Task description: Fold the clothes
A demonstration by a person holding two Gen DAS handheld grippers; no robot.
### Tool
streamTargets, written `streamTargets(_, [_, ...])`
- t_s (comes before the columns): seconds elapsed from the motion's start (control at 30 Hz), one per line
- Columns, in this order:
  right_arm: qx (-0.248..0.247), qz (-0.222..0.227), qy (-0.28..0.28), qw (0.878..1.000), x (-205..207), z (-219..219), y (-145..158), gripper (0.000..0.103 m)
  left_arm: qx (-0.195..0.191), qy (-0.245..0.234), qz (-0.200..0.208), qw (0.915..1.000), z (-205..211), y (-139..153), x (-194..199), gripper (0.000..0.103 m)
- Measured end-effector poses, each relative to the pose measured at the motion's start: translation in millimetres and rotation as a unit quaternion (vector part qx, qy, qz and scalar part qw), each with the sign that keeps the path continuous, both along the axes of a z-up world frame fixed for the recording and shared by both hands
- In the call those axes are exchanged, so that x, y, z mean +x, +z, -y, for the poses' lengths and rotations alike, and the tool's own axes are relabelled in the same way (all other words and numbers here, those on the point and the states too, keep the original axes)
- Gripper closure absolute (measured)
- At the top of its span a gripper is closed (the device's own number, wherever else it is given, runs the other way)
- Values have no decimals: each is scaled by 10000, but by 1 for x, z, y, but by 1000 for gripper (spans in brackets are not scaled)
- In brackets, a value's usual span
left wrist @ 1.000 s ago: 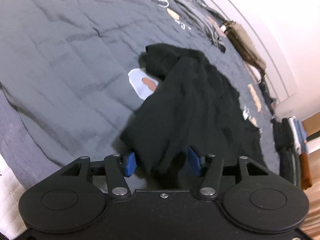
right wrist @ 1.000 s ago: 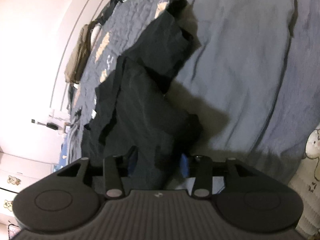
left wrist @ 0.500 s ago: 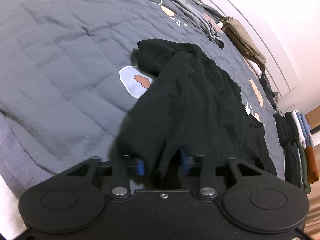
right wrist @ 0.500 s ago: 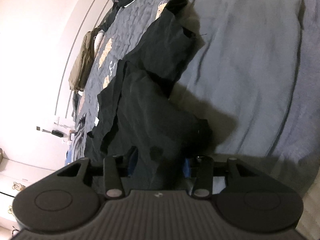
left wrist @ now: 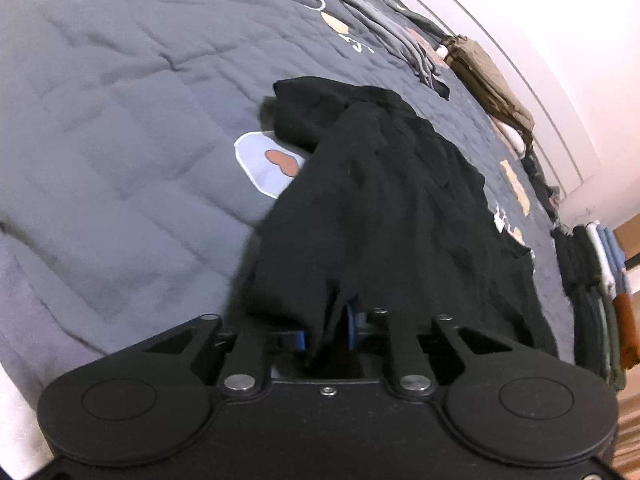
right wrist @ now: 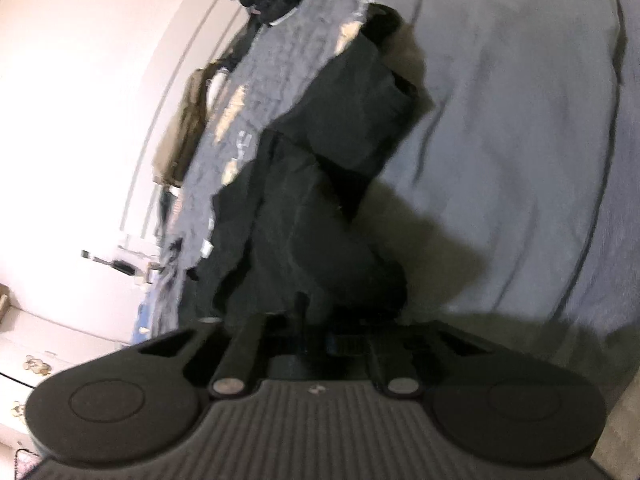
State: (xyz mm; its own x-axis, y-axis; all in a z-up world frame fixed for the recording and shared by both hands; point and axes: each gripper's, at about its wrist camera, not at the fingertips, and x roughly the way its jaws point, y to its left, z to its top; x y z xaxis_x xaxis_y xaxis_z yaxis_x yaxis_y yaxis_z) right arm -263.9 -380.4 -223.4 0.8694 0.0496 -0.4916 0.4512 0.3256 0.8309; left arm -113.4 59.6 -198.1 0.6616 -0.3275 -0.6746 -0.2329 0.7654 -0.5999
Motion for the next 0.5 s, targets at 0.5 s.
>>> streamTargets(0.5, [110,-160,143,9997,-71,18,37,98,-144,-324,-240,9991,-6,17,-90,94])
